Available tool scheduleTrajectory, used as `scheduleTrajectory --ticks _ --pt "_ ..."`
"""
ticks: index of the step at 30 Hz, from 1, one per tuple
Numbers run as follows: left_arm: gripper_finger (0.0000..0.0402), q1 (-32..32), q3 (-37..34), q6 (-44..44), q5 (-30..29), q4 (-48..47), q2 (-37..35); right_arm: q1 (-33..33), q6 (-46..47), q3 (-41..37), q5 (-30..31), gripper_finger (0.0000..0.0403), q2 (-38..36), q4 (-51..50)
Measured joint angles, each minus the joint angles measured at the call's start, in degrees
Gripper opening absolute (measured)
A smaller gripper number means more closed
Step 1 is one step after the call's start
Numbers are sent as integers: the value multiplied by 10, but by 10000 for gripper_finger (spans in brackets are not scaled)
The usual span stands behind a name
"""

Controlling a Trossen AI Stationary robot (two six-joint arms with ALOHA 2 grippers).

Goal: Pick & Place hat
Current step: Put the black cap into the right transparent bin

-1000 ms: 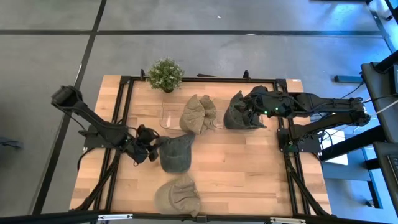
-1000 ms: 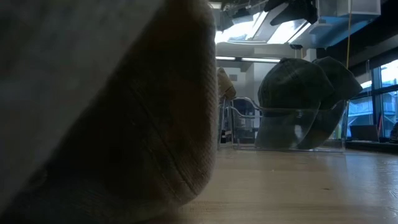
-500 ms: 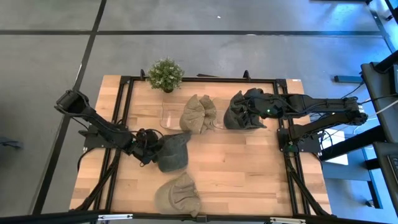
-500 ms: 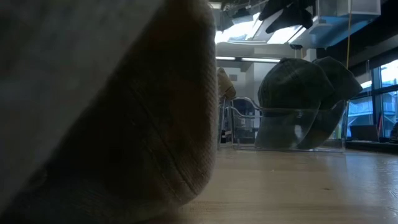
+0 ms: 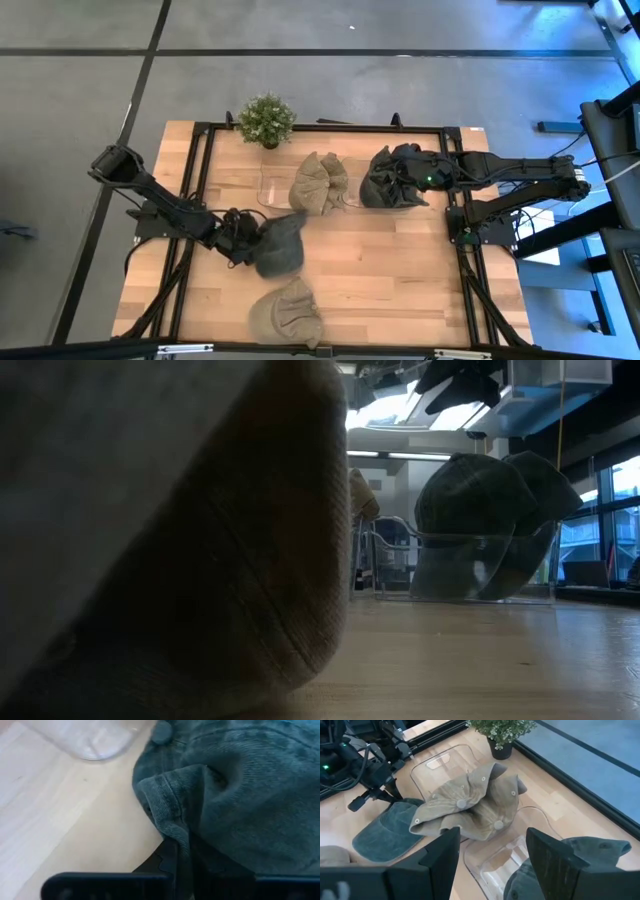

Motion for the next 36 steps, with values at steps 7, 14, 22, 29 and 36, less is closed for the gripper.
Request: scheduleTrajectory --ticks 7,14,22,29,36 --pt "24 0 75 72 46 -86 -22 0 0 0 -1 228 0 0" --pt "19 -5 196 141 33 -222 -22 0 0 0 -2 228 0 3" --pt "19 9 366 318 -65 -327 -23 0 -29 0 -167 228 0 100" --pt "18 11 468 646 -76 -240 -24 -1 -84 0 -268 228 2 232" --pt "18 11 498 838 -18 -133 -24 0 -103 1 -305 239 34 263"
